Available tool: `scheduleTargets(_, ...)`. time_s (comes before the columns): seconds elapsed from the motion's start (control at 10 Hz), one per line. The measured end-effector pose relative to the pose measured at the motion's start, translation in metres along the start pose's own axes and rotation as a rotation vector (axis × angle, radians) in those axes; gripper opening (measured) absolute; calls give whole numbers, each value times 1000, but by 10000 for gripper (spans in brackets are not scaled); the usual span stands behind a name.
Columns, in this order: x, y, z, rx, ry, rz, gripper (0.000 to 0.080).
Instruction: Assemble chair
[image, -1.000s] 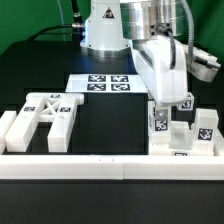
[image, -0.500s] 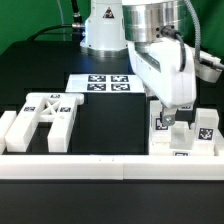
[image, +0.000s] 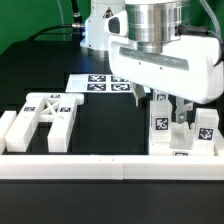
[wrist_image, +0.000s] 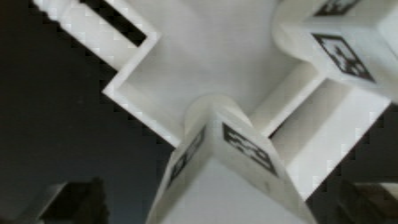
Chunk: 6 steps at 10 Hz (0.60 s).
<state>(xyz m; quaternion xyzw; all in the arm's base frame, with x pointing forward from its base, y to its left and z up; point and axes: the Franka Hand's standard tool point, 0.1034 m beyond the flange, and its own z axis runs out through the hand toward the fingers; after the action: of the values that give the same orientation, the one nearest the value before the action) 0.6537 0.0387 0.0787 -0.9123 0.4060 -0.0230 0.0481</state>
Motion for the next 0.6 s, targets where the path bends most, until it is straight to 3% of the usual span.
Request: scheduleTargets(0.6, -3, -3, -3, -38, 21, -522, 648)
